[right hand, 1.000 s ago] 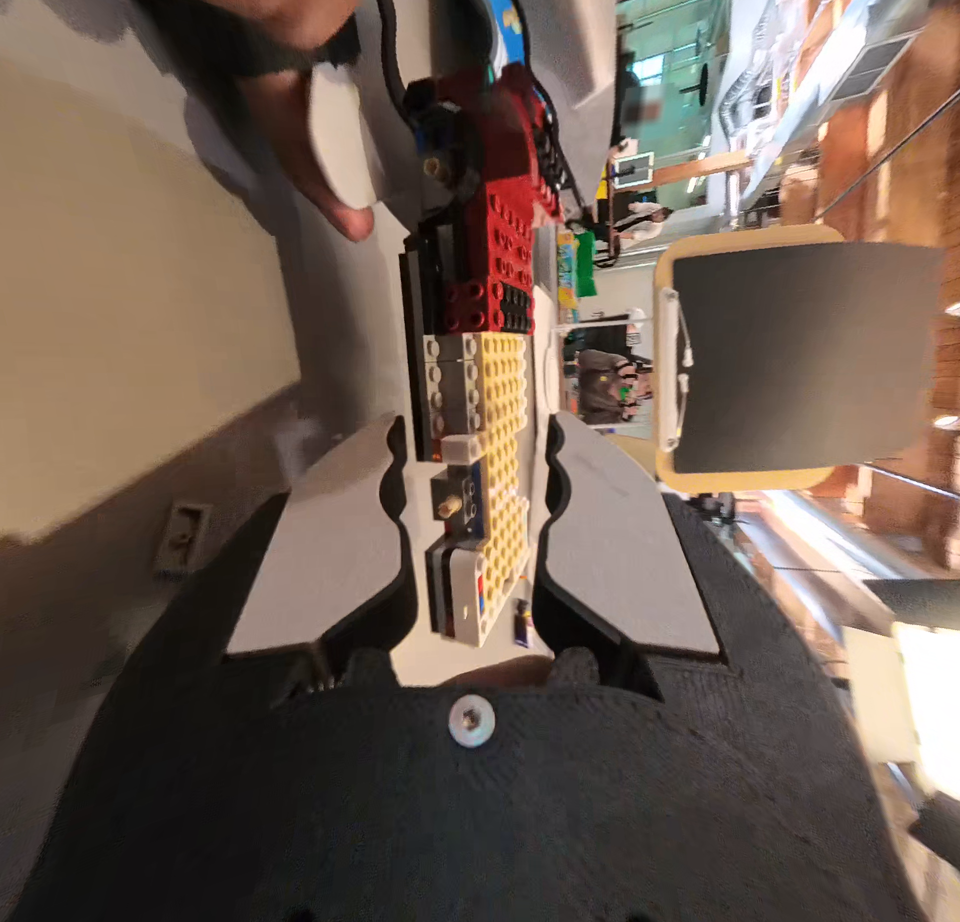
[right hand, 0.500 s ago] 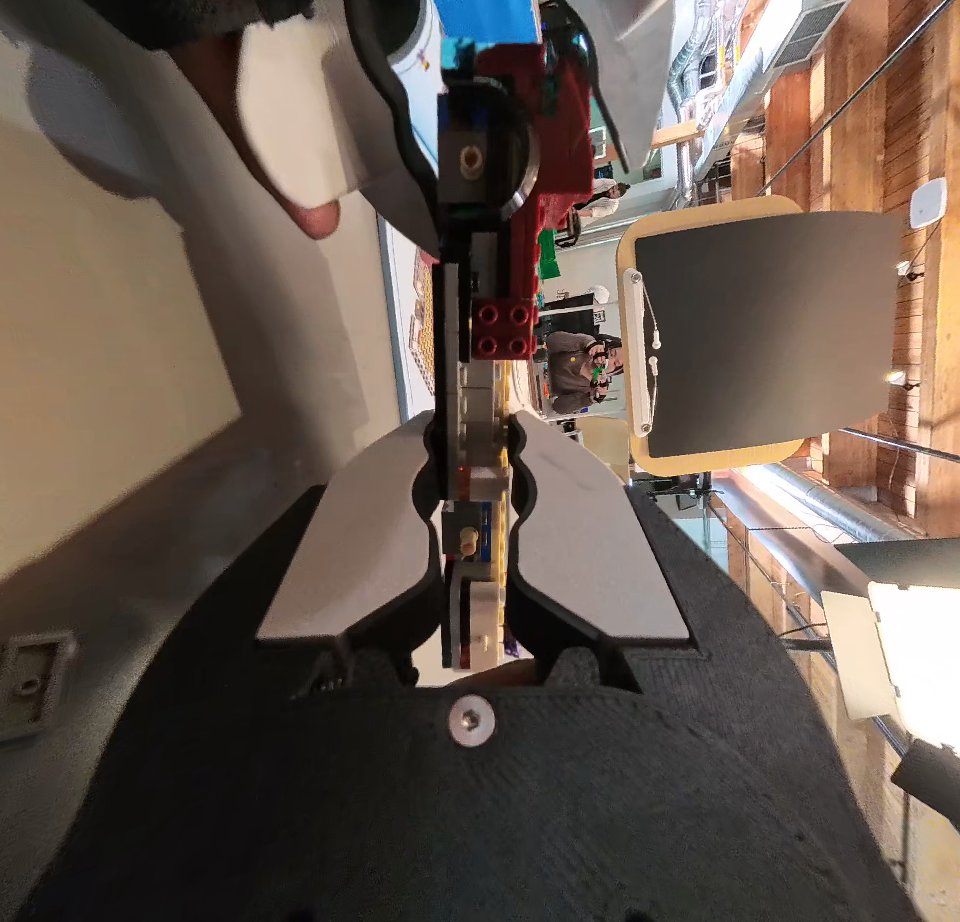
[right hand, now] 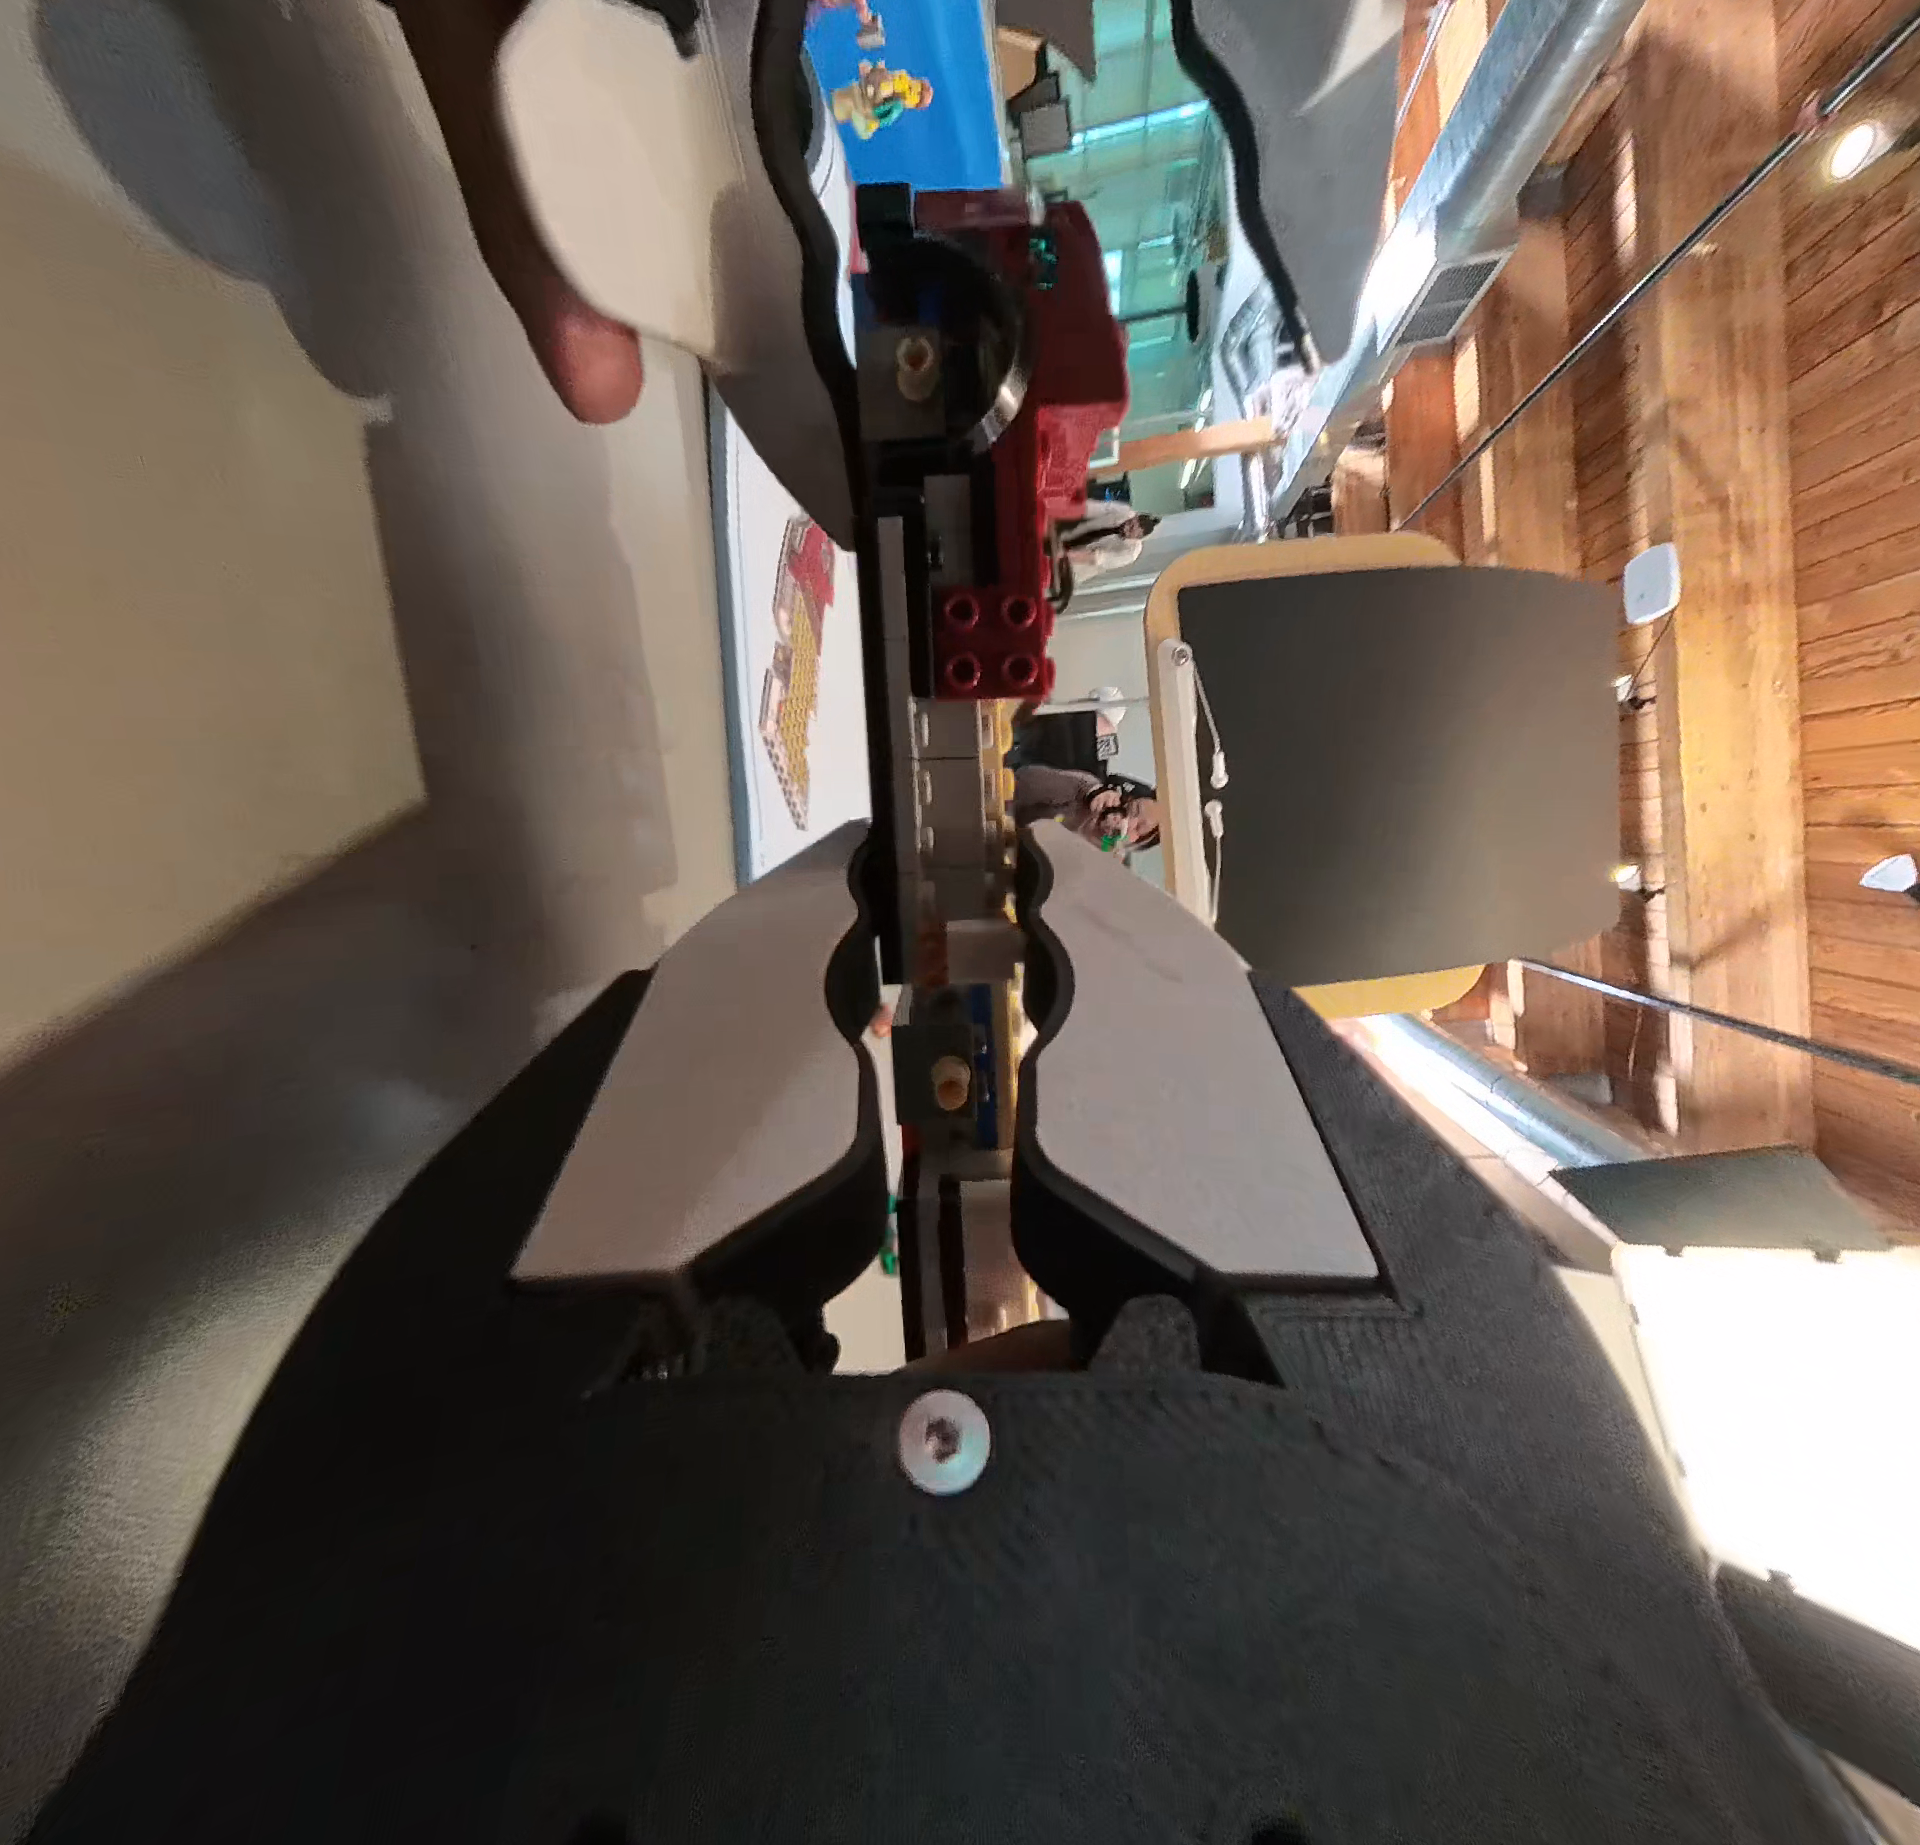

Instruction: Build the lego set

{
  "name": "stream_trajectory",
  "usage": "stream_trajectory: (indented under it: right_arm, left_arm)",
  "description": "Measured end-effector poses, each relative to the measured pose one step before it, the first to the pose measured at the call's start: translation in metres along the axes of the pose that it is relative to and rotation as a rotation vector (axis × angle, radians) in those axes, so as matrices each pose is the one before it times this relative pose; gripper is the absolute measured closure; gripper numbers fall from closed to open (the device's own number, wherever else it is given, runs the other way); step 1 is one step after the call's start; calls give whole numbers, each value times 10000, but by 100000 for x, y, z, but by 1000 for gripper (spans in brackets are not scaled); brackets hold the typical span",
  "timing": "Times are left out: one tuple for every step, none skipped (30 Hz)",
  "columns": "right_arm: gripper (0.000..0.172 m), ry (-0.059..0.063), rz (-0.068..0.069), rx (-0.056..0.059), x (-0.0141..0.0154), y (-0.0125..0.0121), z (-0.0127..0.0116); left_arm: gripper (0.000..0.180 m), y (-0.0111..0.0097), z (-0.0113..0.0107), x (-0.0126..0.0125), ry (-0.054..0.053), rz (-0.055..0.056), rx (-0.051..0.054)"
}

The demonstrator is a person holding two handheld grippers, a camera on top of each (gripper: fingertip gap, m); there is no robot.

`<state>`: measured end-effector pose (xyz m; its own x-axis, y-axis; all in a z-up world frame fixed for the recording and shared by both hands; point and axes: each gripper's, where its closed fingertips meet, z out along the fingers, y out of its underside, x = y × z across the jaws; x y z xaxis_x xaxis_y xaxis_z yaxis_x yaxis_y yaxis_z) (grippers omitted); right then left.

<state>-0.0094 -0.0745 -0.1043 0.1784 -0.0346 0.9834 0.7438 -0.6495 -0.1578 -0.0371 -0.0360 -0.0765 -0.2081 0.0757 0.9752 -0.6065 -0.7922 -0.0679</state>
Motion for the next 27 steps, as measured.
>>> stream_trajectory:
  right_arm:
    - [149,52,-103,110,59,-31,-15]
    - [149,20,-75,109,8,-32,-3]
    - [149,17,-67,111,-11,-33,11]
    - [148,40,-77,114,13,-47,-7]
    - [148,67,-91,121,43,-73,-30]
    - [148,69,-65,108,47,-60,-42]
    - [148,50,-18,101,40,-57,-37]
    - [148,41,2,92,45,-42,-39]
    - [148,51,-3,65,55,-3,-31]
    - [149,72,-34,54,92,-7,-28]
    - [149,74,-63,50,104,-24,-35]
    - [148,41,-67,42,63,-23,-10]
    - [148,7,-69,46,0,-31,1]
    - [148,5,-94,64,-34,-48,-8]
    - [148,27,-117,97,-41,-86,-42]
    - [148,28,-118,121,-41,-134,-60]
    - [148,19,-94,106,-40,-114,-80]
    - [148,24,-51,76,-23,-79,-65]
    - [148,44,5,37,24,-44,-54]
    - [148,37,52,-7,50,-14,-29]
    - [148,5,49,17,30,-49,-25]
    - [148,16,-10,41,17,-65,-48]
    - [148,43,-60,24,20,-13,-45]
    - [148,38,-48,52,-13,-18,-78]
    - [148,16,-18,82,-31,-39,-91]
    - [148,17,-15,56,-23,-8,-87]
    - [149,33,-29,43,8,6,-75]
  left_arm:
    - [108,-9,-54,1,-9,-47,-173]
    - [109,15,-56,-87,-66,-25,-176]
    - [110,27,-30,-86,-62,-11,-174]
    - [110,76,-6,-123,-93,32,-202]
    - [111,55,-3,-127,-100,65,-201]
    - [111,40,-16,-150,-99,45,-194]
    - [111,-66,-54,-104,-45,8,-132]
    - [111,-129,-78,-114,-42,-4,-88]
    - [112,-152,-93,-172,-71,14,-75]
    - [112,-142,-77,-166,-70,19,-72]
    - [112,-84,-48,-122,-59,-6,-74]
    - [113,27,3,-73,-55,0,-110]
    - [113,164,82,33,-22,25,-173]
    - [113,220,118,57,-27,21,-197]
    - [112,169,137,41,-36,-10,-147]
    - [112,74,98,68,-7,-23,-79]
    - [113,24,79,5,-32,-20,-58]
    - [113,-18,54,-59,-64,0,-39]
    - [113,-12,45,-105,-82,-5,-29]
    - [114,43,56,-113,-74,-31,-43]
    - [114,134,96,-86,-32,-48,-72]
    - [114,142,123,3,27,-48,-60]
    - [114,56,72,51,63,-70,-7]
    - [115,33,59,-10,-3,-31,-32]
    - [115,-3,23,-37,-38,30,-26]
    - [115,-10,24,-36,-39,15,-14]
    - [116,-45,7,-10,-5,-27,9]
